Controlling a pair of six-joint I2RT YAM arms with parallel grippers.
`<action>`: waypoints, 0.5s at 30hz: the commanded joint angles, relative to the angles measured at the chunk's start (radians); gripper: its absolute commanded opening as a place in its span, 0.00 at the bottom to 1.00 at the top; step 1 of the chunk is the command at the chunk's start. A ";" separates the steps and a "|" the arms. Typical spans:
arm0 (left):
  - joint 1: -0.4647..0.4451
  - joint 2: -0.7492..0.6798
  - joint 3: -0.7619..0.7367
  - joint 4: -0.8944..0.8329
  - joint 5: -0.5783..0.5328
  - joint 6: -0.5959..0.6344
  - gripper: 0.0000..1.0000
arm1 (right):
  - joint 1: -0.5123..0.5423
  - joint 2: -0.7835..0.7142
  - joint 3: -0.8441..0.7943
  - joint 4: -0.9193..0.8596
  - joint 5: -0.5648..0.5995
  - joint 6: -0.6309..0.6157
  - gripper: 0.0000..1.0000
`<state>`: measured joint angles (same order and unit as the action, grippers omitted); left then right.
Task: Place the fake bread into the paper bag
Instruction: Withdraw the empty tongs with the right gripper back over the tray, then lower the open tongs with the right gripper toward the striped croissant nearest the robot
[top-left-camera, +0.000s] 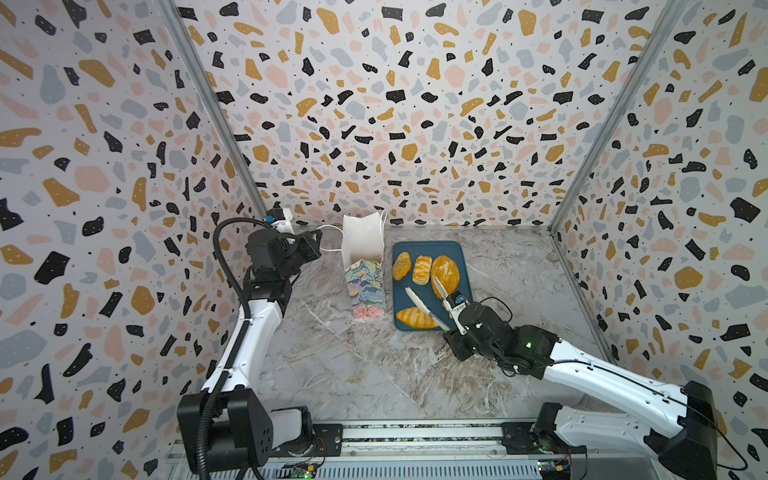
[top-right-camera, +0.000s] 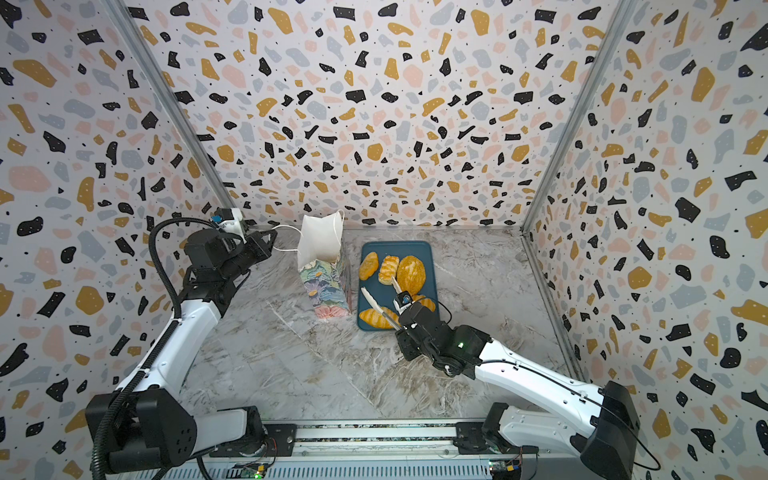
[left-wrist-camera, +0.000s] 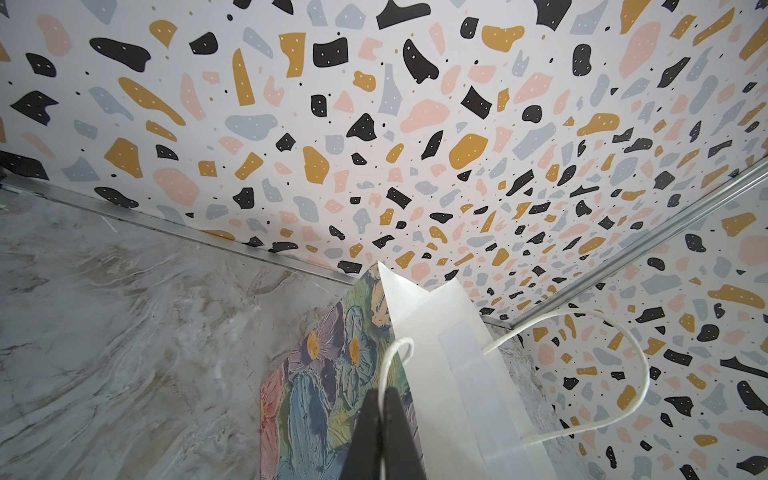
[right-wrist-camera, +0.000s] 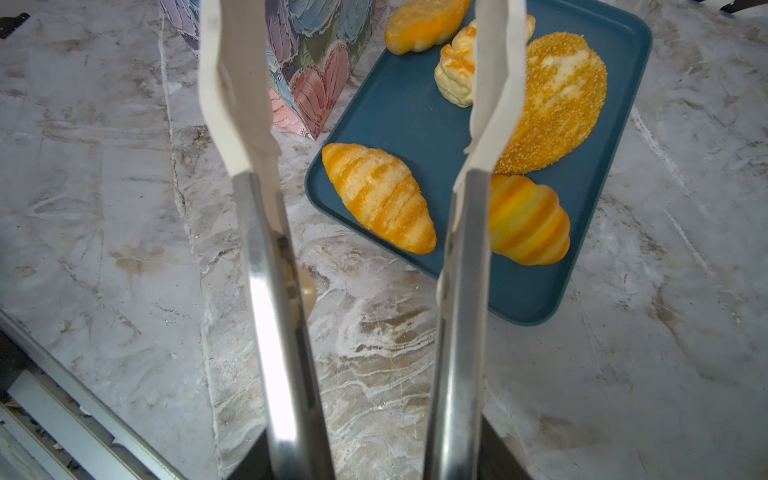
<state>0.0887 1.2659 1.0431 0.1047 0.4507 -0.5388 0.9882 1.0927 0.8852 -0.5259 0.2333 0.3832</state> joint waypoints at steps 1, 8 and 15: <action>-0.003 -0.017 0.013 0.019 0.001 0.012 0.00 | 0.005 -0.025 -0.011 -0.001 0.020 -0.001 0.51; -0.003 -0.018 0.010 0.023 0.000 0.010 0.00 | 0.006 -0.027 -0.033 -0.007 0.037 -0.002 0.51; -0.003 -0.018 0.010 0.024 0.001 0.009 0.00 | 0.006 -0.013 -0.057 0.001 0.038 -0.013 0.51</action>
<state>0.0887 1.2659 1.0431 0.1047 0.4507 -0.5388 0.9886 1.0924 0.8253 -0.5312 0.2451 0.3798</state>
